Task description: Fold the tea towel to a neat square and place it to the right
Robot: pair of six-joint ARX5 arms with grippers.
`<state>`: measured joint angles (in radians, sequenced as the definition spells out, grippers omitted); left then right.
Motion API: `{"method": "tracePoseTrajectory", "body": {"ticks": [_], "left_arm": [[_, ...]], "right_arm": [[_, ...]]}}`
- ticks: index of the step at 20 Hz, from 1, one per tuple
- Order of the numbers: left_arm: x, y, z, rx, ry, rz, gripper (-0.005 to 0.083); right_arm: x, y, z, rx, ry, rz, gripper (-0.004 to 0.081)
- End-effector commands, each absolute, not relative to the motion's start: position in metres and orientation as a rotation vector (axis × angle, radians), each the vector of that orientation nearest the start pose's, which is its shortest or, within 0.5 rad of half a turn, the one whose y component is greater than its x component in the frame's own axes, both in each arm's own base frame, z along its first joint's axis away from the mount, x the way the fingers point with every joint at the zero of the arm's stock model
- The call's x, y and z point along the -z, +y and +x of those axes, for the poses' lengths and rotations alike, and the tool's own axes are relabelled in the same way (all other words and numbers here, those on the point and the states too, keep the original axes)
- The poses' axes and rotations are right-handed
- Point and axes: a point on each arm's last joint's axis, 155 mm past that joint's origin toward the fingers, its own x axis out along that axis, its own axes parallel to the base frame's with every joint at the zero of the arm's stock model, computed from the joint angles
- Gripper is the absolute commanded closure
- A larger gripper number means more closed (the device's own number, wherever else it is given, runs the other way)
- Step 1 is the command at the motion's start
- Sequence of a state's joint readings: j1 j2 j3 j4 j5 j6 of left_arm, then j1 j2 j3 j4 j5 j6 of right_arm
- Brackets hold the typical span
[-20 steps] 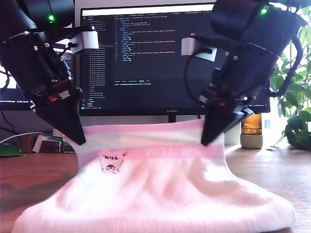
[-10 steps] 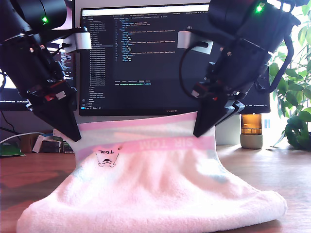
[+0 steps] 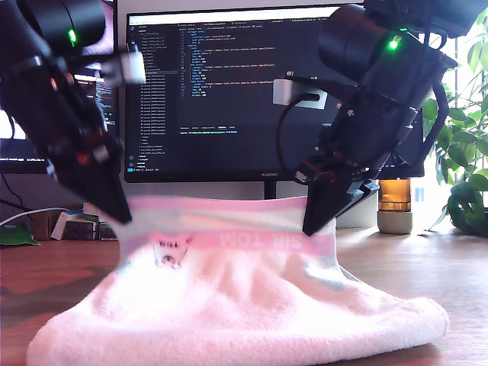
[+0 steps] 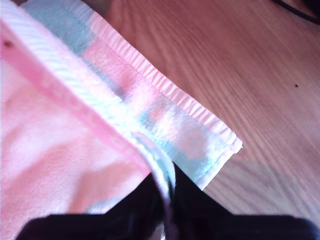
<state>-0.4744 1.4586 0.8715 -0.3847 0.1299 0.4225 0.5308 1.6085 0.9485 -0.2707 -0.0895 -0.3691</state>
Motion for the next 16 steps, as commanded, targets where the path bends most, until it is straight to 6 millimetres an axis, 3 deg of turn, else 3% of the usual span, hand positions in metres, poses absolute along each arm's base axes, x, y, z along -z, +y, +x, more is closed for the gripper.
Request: {"method": "tracePoseTrajectory", "body": {"ticks": [1, 5, 10, 16], "left_arm": [[-0.052, -0.184, 0.317, 0.745, 0.898, 0.545, 0.0797], [-0.037, -0.186, 0.327, 0.740, 0.900, 0.543, 0.0797], [-0.030, -0.190, 0.333, 0.742, 0.892, 0.539, 0.0797], [-0.028, -0.187, 0.340, 0.728, 0.884, 0.533, 0.0797]], "right_arm": [[-0.061, 0.215, 0.352, -0.717, 0.815, -0.545, 0.0782], [-0.060, 0.218, 0.361, -0.706, 0.785, -0.543, 0.0782], [-0.034, 0.218, 0.364, -0.705, 0.830, -0.547, 0.0782], [-0.017, 0.218, 0.370, -0.692, 0.841, -0.557, 0.0782]]}}
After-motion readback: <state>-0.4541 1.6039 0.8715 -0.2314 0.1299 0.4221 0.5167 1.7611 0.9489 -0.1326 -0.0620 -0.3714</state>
